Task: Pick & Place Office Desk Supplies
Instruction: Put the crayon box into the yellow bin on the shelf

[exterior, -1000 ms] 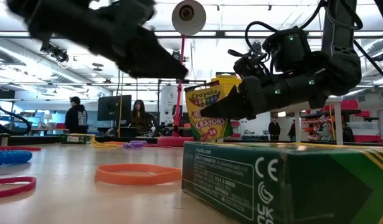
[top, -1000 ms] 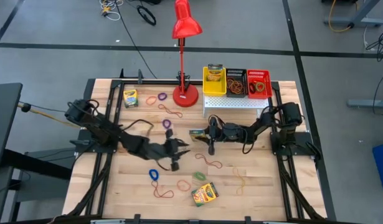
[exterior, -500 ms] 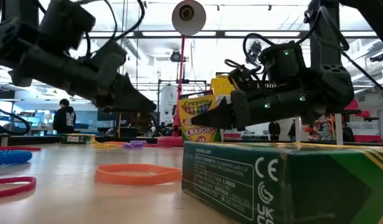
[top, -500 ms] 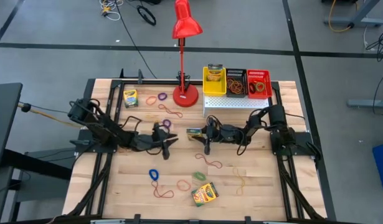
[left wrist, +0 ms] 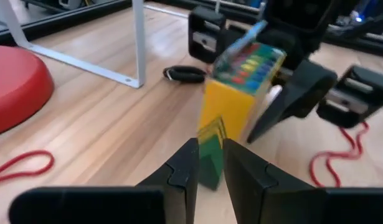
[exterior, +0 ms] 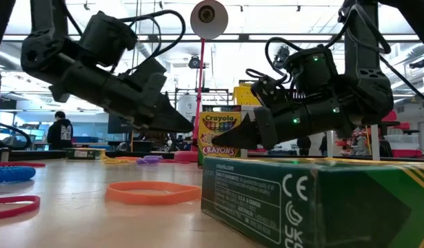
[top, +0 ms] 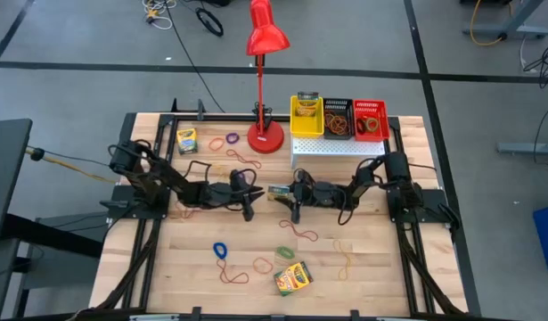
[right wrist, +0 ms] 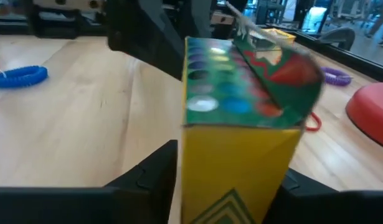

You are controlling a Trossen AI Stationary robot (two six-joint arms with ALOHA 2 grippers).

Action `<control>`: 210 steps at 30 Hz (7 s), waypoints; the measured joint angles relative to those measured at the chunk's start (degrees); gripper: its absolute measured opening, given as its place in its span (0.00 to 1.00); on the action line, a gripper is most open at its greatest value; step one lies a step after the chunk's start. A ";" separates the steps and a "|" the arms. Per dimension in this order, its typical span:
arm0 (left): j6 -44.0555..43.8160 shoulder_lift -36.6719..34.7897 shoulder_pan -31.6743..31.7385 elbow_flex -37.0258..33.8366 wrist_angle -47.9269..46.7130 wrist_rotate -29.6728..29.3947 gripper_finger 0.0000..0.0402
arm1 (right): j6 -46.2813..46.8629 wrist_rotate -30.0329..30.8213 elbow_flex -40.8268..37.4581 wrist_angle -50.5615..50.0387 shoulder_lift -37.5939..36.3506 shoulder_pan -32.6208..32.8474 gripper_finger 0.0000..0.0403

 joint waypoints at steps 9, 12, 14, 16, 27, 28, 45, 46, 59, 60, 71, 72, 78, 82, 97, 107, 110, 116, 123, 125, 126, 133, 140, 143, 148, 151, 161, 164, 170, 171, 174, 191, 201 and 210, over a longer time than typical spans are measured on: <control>2.65 -3.36 -0.06 -3.43 2.13 -0.10 0.19 | 3.32 5.18 -0.05 -3.50 -2.28 2.00 0.61; 2.80 -6.10 -0.06 -6.70 3.55 0.06 0.19 | 3.88 7.83 -0.17 -8.77 -4.94 2.61 0.66; 3.24 -7.53 -0.06 -9.14 7.03 0.53 0.17 | 3.85 8.75 -0.17 -12.06 -7.49 3.16 0.69; 3.58 -8.42 -0.05 -11.96 11.04 1.72 0.14 | 3.54 9.80 -0.17 -16.45 -10.37 3.88 0.70; 9.24 -8.65 -0.04 -18.20 24.46 2.53 0.02 | 8.91 18.39 -0.20 -44.41 -28.53 7.44 0.70; 9.22 -8.65 -0.04 -18.20 24.45 2.53 0.03 | 9.36 18.55 -0.20 -46.40 -30.15 7.71 0.70; 9.04 -8.58 -0.06 -17.96 23.55 2.53 0.08 | 11.84 8.13 25.36 -91.23 -38.32 2.26 0.10; 9.03 -8.58 -0.06 -17.97 23.50 2.52 0.08 | 11.02 7.36 28.23 -94.40 -36.89 1.56 0.08; 9.04 -8.58 -0.06 -17.93 23.64 2.53 0.08 | 7.42 -4.77 51.08 -115.00 -16.62 -2.71 0.57; 9.04 -8.58 -0.06 -17.93 23.66 2.53 0.08 | 7.40 -4.78 51.46 -114.42 -16.05 -2.65 0.61; 9.02 -8.58 -0.06 -17.93 23.64 2.53 0.08 | 5.92 -5.39 51.67 -114.01 -10.24 -2.83 0.68; 9.04 -8.58 -0.06 -17.93 23.66 2.53 0.08 | 5.90 -5.38 51.67 -114.05 -9.76 -2.83 0.66; 9.04 -8.58 -0.06 -17.93 23.66 2.53 0.08 | 4.96 -5.60 51.67 -115.57 -9.49 -2.70 0.46; 9.03 -8.58 -0.06 -17.93 23.65 2.53 0.08 | 4.72 -5.58 51.67 -116.44 -9.49 -2.43 0.30; 9.04 -8.56 -0.08 -17.91 23.66 2.51 0.08 | -14.11 -0.35 69.67 -136.68 -25.66 -7.14 0.24; 9.03 -8.56 -0.07 -17.91 23.68 2.50 0.08 | -28.29 -5.54 75.94 -140.80 -26.96 -24.81 0.24; 9.02 -8.56 -0.06 -17.91 23.68 2.51 0.08 | -30.65 -8.22 74.78 -141.11 -26.86 -28.35 0.24; 9.04 -8.56 -0.07 -17.91 23.66 2.51 0.08 | -33.52 -8.42 74.53 -141.64 -26.86 -31.56 0.24; 9.03 -8.56 -0.06 -17.91 23.66 2.50 0.08 | -35.71 -9.09 74.49 -141.64 -26.86 -32.52 0.24; 9.04 -8.56 -0.06 -17.91 23.66 2.51 0.08 | -36.30 -9.07 74.11 -141.01 -26.86 -32.62 0.24; 9.04 -8.56 -0.06 -17.91 23.66 2.50 0.08 | -36.64 -9.13 73.83 -140.58 -26.86 -32.62 0.24; 9.04 -8.56 -0.06 -17.91 23.66 2.50 0.08 | -37.84 -9.07 72.28 -140.28 -26.86 -32.65 0.24; 9.04 -8.56 -0.06 -17.91 23.66 2.53 0.08 | -38.67 -8.17 72.24 -139.87 -26.09 -33.81 0.24; 9.04 -8.56 -0.07 -17.91 23.65 2.50 0.08 | -39.36 -8.29 72.17 -139.70 -25.58 -34.13 0.24; 9.02 -8.56 -0.06 -17.91 23.64 2.53 0.08 | -39.26 -8.37 72.22 -138.98 -23.67 -34.13 0.24; 9.03 -8.56 -0.07 -17.91 23.64 2.52 0.08 | -39.08 -8.73 72.22 -138.99 -23.15 -34.13 0.24; 9.02 -8.56 -0.08 -17.91 23.66 2.52 0.08 | -39.01 -9.65 72.22 -138.17 -23.05 -34.59 0.24; 9.02 -8.56 -0.08 -17.91 23.66 2.53 0.08 | -38.72 -9.64 72.24 -138.30 -22.70 -34.61 0.24; 9.02 -8.56 -0.08 -17.91 23.62 2.51 0.08 | -38.85 -9.72 72.24 -137.85 -21.29 -35.06 0.24; 9.04 -8.56 -0.08 -17.91 23.68 2.53 0.08 | -38.84 -9.76 72.24 -137.68 -21.13 -35.14 0.24; 9.04 -8.56 -0.08 -17.91 23.51 2.52 0.08 | -38.96 -9.63 72.26 -137.80 -20.54 -35.24 0.24; 9.04 -8.56 -0.08 -17.91 23.66 2.51 0.08 | -39.42 -9.34 72.28 -136.36 -18.56 -35.79 0.24; 9.03 -8.56 -0.08 -17.91 23.66 2.51 0.08 | -39.05 -9.28 72.28 -135.78 -18.08 -35.81 0.30; 9.02 -8.56 -0.08 -17.91 23.66 2.51 0.08 | -38.10 -7.58 72.28 -136.09 -17.90 -35.81 0.31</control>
